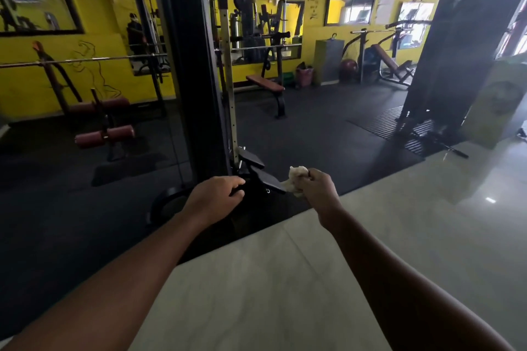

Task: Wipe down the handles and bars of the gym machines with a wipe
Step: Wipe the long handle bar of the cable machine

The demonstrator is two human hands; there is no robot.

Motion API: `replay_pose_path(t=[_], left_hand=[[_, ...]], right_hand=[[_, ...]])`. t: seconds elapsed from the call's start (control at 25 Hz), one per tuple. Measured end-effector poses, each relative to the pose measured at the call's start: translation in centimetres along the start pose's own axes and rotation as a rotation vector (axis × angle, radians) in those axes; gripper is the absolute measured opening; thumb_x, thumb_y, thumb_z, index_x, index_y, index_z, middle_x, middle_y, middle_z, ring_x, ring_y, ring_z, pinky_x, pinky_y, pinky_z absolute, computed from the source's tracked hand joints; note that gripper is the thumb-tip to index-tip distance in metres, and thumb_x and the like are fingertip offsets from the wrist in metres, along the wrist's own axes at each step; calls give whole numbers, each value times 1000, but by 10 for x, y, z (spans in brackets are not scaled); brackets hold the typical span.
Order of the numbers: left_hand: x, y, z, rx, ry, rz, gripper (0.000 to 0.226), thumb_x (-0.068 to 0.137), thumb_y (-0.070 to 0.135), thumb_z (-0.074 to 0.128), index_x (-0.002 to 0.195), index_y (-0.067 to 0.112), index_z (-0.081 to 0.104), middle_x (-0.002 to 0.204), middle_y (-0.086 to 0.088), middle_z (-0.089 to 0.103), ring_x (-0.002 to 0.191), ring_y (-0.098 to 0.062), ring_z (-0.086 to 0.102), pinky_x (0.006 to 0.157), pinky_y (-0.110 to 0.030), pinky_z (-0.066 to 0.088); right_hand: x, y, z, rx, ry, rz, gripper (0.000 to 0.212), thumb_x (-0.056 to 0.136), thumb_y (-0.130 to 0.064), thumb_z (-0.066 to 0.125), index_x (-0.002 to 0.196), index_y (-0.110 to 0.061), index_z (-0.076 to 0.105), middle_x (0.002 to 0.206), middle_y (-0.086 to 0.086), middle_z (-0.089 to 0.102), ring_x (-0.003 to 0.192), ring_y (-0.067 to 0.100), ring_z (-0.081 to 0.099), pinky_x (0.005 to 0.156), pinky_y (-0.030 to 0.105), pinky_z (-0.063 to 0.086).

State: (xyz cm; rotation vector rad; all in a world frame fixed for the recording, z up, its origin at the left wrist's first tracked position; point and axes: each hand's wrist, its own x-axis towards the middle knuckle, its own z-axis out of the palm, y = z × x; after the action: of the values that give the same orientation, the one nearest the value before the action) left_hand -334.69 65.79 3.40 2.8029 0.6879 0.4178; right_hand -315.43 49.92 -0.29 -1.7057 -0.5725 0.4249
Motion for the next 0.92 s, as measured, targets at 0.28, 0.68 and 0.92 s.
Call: replay_pose_path(t=[0.28, 0.68, 0.92], left_hand=[[274, 27, 81, 43, 68, 10, 36, 93, 40, 52, 127, 31, 60, 121, 9, 67, 110, -14, 62, 88, -32, 50], [639, 73, 139, 16, 120, -101, 35, 95, 39, 52, 128, 29, 60, 112, 7, 69, 104, -15, 62, 81, -30, 49], [848, 50, 187, 9, 290, -158, 34, 94, 38, 54, 124, 27, 63, 108, 4, 71, 101, -18, 66, 83, -35, 53]], right_hand=[[270, 40, -56, 28, -22, -41, 25, 87, -40, 68, 88, -15, 68, 88, 5, 75, 68, 14, 63, 55, 29, 47], [648, 36, -138, -13, -151, -57, 22, 83, -39, 65, 86, -17, 67, 92, 4, 76, 72, 17, 66, 54, 30, 44], [880, 52, -134, 47, -177, -81, 27, 82, -42, 64, 88, -16, 69, 90, 4, 76, 89, 25, 73, 80, 52, 59]])
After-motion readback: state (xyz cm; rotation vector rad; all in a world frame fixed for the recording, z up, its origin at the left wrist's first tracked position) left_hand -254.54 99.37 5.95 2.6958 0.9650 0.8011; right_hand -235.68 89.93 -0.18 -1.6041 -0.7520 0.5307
